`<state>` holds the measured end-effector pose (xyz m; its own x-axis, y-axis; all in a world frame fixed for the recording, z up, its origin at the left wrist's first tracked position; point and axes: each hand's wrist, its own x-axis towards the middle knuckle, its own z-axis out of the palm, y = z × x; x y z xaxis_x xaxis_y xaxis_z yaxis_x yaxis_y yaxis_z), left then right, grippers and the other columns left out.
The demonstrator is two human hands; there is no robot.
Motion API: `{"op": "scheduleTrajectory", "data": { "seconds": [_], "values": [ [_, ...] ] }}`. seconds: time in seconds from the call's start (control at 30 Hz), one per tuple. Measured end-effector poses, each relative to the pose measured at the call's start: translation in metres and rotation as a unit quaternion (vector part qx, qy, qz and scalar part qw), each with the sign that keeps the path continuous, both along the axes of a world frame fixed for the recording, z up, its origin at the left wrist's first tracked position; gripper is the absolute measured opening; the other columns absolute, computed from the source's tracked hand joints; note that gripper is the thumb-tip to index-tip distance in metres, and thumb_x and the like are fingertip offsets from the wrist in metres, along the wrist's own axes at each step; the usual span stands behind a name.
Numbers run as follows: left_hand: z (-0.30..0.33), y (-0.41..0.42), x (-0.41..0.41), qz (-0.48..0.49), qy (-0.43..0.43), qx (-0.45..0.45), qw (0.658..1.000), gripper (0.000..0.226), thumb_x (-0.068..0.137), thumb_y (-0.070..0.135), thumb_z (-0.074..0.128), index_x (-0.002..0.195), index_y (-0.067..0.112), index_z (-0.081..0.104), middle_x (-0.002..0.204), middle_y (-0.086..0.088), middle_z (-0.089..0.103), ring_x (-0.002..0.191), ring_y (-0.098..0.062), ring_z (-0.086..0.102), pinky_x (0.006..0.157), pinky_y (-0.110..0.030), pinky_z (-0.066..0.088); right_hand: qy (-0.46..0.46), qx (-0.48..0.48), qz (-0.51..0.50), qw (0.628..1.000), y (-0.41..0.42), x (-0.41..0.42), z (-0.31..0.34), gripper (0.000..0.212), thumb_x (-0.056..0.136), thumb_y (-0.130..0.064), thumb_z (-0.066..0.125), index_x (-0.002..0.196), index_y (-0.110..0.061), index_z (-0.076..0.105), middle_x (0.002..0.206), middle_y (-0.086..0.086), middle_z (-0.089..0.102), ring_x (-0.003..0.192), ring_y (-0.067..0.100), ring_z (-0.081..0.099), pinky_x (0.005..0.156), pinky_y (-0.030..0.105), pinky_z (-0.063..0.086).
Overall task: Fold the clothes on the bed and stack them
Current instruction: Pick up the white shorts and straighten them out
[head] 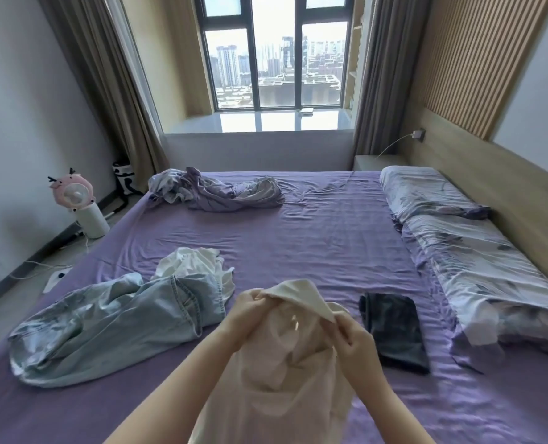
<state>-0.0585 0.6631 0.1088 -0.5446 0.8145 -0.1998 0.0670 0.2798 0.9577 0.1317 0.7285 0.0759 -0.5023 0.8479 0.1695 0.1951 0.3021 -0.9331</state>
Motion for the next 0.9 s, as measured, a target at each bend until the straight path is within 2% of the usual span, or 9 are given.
{"op": "scheduleTrajectory", "data": {
  "seconds": [0.07,0.17,0.23,0.27,0.37,0.5,0.6,0.73,0.9],
  "values": [
    [-0.001,-0.014,-0.013,-0.034,0.099,-0.067,0.992,0.039,0.060,0.049,0.062,0.074,0.013,0.058,0.071,0.003,0.054,0.071,-0.012,0.048,0.063,-0.025,0.037,0.022,-0.020,0.011,0.999,0.004,0.003,0.006,0.011,0.090,-0.020,0.059,0.080,-0.020,0.064,0.066,-0.012,0.061,0.059,0.001,0.048,0.061,0.019,0.039],
    [-0.008,-0.036,-0.022,-0.070,0.259,-0.126,0.955,0.064,0.052,0.064,0.059,0.102,0.024,0.063,0.092,0.008,0.060,0.088,-0.009,0.055,0.076,-0.022,0.042,0.011,-0.051,0.007,0.999,0.007,-0.006,0.003,0.016,0.091,-0.027,0.058,0.077,-0.018,0.061,0.054,-0.009,0.050,0.053,0.004,0.043,0.056,0.023,0.036],
    [-0.015,-0.048,-0.012,-0.028,0.382,-0.040,0.923,0.057,0.063,0.062,0.058,0.106,0.025,0.064,0.098,0.009,0.056,0.095,-0.006,0.051,0.085,-0.022,0.041,-0.004,-0.056,-0.004,0.998,0.006,-0.016,-0.001,0.016,0.093,-0.026,0.055,0.078,-0.022,0.060,0.055,-0.009,0.053,0.053,0.001,0.046,0.057,0.020,0.037],
    [-0.014,-0.052,0.001,-0.008,0.390,0.018,0.921,0.045,0.067,0.058,0.060,0.098,0.025,0.066,0.094,0.012,0.057,0.092,-0.003,0.052,0.084,-0.022,0.042,-0.018,-0.052,-0.003,0.998,0.005,-0.021,-0.003,0.015,0.093,-0.026,0.054,0.079,-0.024,0.061,0.059,-0.009,0.058,0.056,0.000,0.050,0.059,0.018,0.038],
    [-0.014,-0.052,0.042,-0.069,0.353,0.004,0.933,0.043,0.066,0.059,0.064,0.092,0.024,0.067,0.093,0.013,0.064,0.090,-0.003,0.058,0.080,-0.019,0.044,-0.040,-0.060,0.020,0.997,0.001,-0.033,-0.005,0.013,0.093,-0.028,0.054,0.086,-0.025,0.064,0.072,-0.005,0.066,0.070,0.006,0.060,0.069,0.025,0.045],
    [-0.022,-0.032,0.057,-0.044,0.376,-0.053,0.924,0.027,0.078,0.035,0.071,0.094,0.013,0.066,0.093,0.001,0.067,0.089,-0.016,0.061,0.070,-0.017,0.035,-0.020,-0.059,0.014,0.998,0.000,-0.033,0.002,0.014,0.092,-0.029,0.056,0.085,-0.021,0.065,0.071,-0.002,0.068,0.072,0.015,0.063,0.070,0.030,0.046],
    [-0.010,-0.024,0.052,-0.092,0.388,-0.035,0.916,0.022,0.083,0.032,0.067,0.089,0.011,0.069,0.085,-0.003,0.067,0.079,-0.012,0.057,0.066,-0.021,0.034,0.003,-0.056,0.018,0.998,0.004,-0.019,0.002,0.002,0.088,-0.031,0.062,0.087,-0.029,0.061,0.069,-0.005,0.066,0.069,0.013,0.062,0.065,0.022,0.046],
    [0.010,-0.011,0.035,-0.076,0.330,0.073,0.938,0.020,0.082,0.027,0.066,0.077,0.007,0.067,0.076,-0.003,0.059,0.069,-0.008,0.050,0.067,-0.017,0.039,-0.082,0.008,0.100,0.992,0.005,0.000,-0.019,0.042,0.071,-0.055,0.069,0.107,-0.041,0.052,0.091,-0.013,0.066,0.084,0.002,0.060,0.075,0.021,0.046],
    [0.014,-0.002,0.028,-0.022,0.227,0.064,0.972,0.012,0.093,0.013,0.057,0.082,0.011,0.060,0.070,0.009,0.054,0.062,0.004,0.047,0.063,-0.010,0.038,-0.128,0.090,0.085,0.984,0.002,0.003,-0.049,0.016,0.080,-0.016,0.068,0.085,-0.026,0.057,0.082,-0.014,0.058,0.077,0.002,0.054,0.069,0.017,0.041]
  ]
}}
